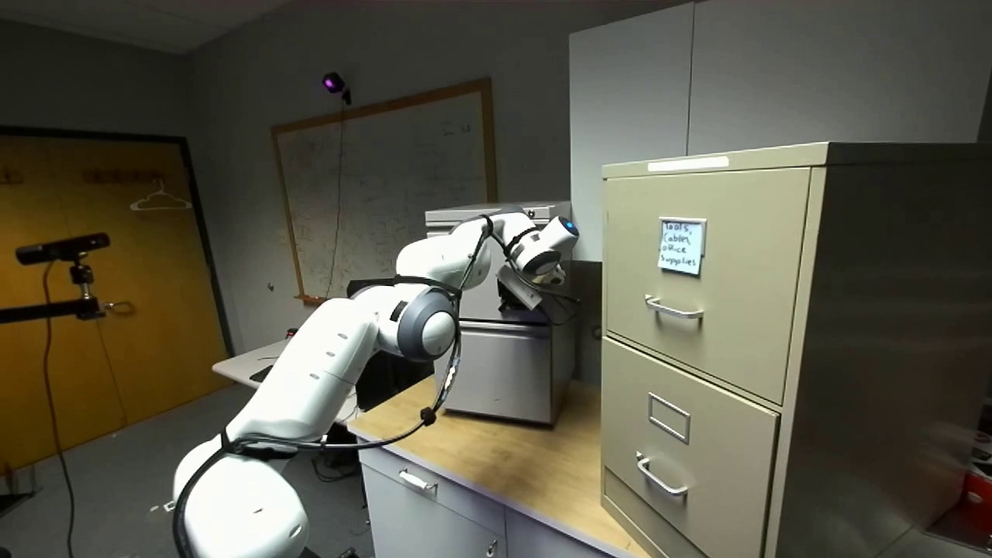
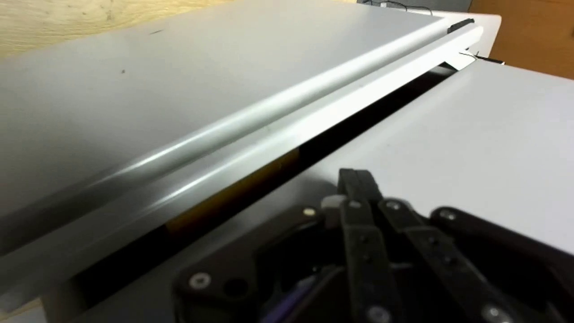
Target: Close the bottom drawer of the file cabinet to the left
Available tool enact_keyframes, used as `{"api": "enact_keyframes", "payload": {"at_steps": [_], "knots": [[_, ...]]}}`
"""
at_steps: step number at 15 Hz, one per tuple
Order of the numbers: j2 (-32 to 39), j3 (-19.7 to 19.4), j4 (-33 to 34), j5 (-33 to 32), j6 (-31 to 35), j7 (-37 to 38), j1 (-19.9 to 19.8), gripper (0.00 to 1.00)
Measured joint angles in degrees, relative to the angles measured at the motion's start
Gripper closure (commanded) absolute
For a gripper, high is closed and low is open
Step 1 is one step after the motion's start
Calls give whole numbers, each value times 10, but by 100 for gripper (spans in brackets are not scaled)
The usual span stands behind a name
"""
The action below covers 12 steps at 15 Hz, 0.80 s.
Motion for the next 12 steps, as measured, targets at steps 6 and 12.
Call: {"api": "enact_keyframes", "payload": {"at_steps": [6, 12], "knots": [[20, -47, 5, -21, -2, -2, -46, 100], [47, -59, -36, -24, -15, -5, -71, 100]]}}
